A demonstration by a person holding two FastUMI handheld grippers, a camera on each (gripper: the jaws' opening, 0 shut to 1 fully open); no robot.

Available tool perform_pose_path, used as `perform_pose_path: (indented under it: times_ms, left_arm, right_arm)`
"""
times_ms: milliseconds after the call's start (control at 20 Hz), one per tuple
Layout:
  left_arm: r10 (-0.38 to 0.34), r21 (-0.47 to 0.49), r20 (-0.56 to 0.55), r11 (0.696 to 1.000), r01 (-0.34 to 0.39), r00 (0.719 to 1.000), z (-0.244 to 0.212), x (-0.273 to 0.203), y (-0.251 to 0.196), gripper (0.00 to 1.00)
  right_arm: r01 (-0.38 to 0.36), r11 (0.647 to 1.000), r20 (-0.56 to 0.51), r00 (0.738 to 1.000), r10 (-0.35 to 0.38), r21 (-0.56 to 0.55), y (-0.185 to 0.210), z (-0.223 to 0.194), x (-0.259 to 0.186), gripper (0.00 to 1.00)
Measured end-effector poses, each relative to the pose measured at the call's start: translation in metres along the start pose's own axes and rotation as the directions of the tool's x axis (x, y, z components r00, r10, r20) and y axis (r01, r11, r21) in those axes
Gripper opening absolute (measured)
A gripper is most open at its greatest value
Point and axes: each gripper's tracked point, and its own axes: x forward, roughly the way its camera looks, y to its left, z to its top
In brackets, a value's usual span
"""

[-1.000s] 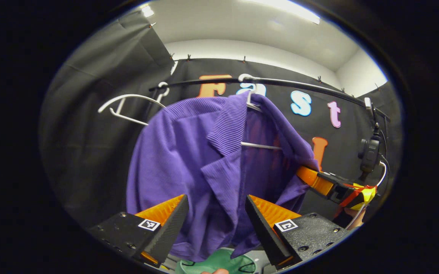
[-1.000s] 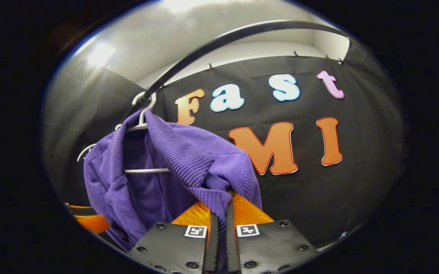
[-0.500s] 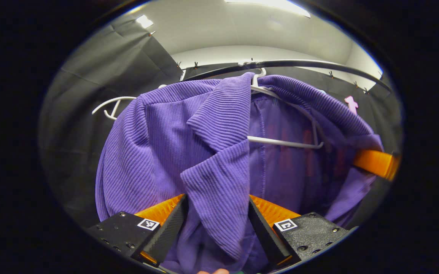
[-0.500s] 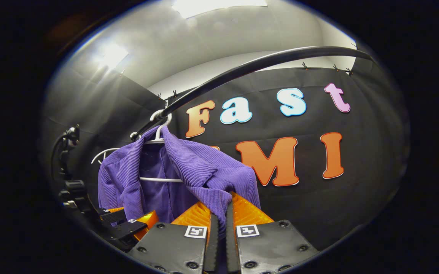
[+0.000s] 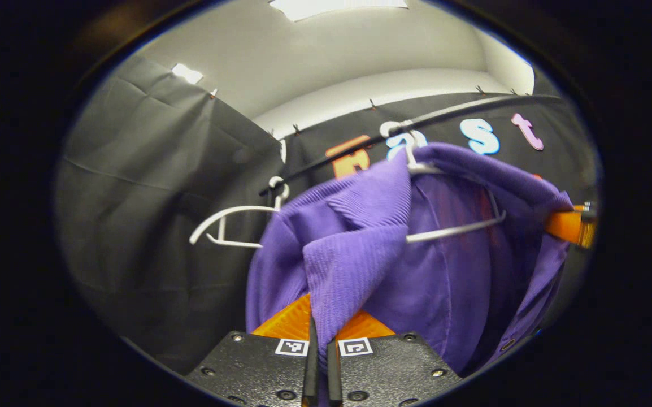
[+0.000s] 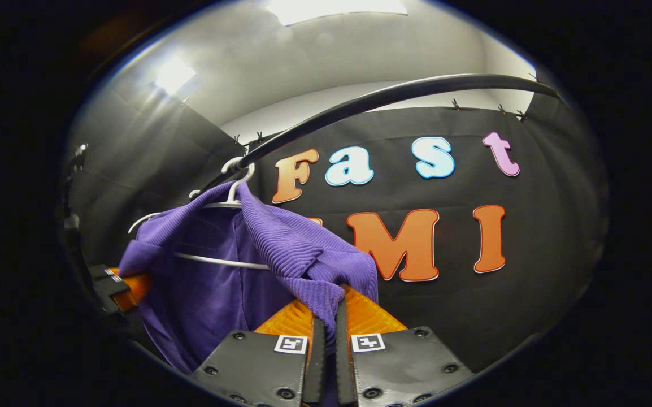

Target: Grasp the clothes on the hanger with both hands and then place them into the laundry hamper below.

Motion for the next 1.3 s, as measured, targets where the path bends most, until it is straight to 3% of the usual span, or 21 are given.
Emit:
perform_pose_path:
  times_ms: [50,200,300,400,500,600,650,700,850,1000,1100,1200,1300]
  left_arm:
    - [0.049,0.02,0.027,0.999,-0.05,0.998,0.016,0.007,0.023,0.03]
    - [0.146,0.023,0.08,0.989,-0.148,0.986,0.058,0.038,0.076,0.06]
    - [0.156,-0.009,0.11,0.988,-0.156,0.982,0.08,0.061,0.092,0.04]
    - [0.152,0.024,0.128,0.987,-0.157,0.98,0.086,0.09,0.102,0.09]
    - [0.121,0.003,0.074,0.993,-0.122,0.99,0.072,0.121,0.1,0.04]
    - [0.075,-0.016,0.054,0.997,-0.074,0.996,0.062,0.137,0.094,0.06]
    - [0.059,-0.011,0.046,0.998,-0.059,0.997,0.056,0.139,0.092,0.06]
    - [0.043,-0.006,0.031,0.999,-0.043,0.999,0.046,0.141,0.089,0.06]
    - [-0.036,-0.082,-0.023,0.996,0.034,0.999,0.007,0.15,0.073,0.06]
    - [-0.097,-0.105,-0.08,0.991,0.088,0.992,-0.038,0.143,0.061,0.07]
    - [-0.145,-0.181,-0.133,0.976,0.12,0.98,-0.067,0.131,0.046,0.06]
    - [-0.16,-0.237,-0.187,0.965,0.114,0.969,-0.099,0.119,0.036,0.06]
    - [-0.18,-0.229,-0.237,0.965,0.126,0.955,-0.129,0.103,0.018,0.04]
  right_arm:
    - [0.003,1.0,0.002,1.0,-0.003,0.0,-0.001,0.001,0.001,0.15]
    - [0.015,1.0,0.017,1.0,-0.015,-0.003,-0.01,0.009,0.006,0.15]
    - [0.032,0.999,0.037,0.999,-0.032,-0.005,-0.018,0.017,0.009,0.15]
    - [0.04,0.999,0.049,0.998,-0.04,0.007,-0.021,0.023,0.006,0.15]
    - [0.036,0.999,0.058,0.998,-0.037,0.027,-0.021,0.029,0.001,0.15]
    - [0.032,0.999,0.074,0.997,-0.033,0.018,-0.021,0.035,-0.002,0.15]
    - [0.034,0.999,0.08,0.996,-0.035,0.009,-0.02,0.037,-0.006,0.19]
    - [0.041,0.999,0.085,0.996,-0.04,-0.001,-0.021,0.04,-0.006,0.15]
    - [0.061,0.998,0.103,0.993,-0.059,-0.009,-0.022,0.047,-0.007,0.15]
    - [0.076,0.997,0.119,0.99,-0.074,-0.012,-0.022,0.056,-0.006,0.15]
    - [0.087,0.996,0.126,0.988,-0.084,-0.015,-0.024,0.059,0.0,0.15]
    - [0.096,0.995,0.13,0.987,-0.093,-0.02,-0.025,0.06,0.007,0.15]
    - [0.11,0.993,0.144,0.984,-0.105,-0.03,-0.03,0.061,0.019,0.15]
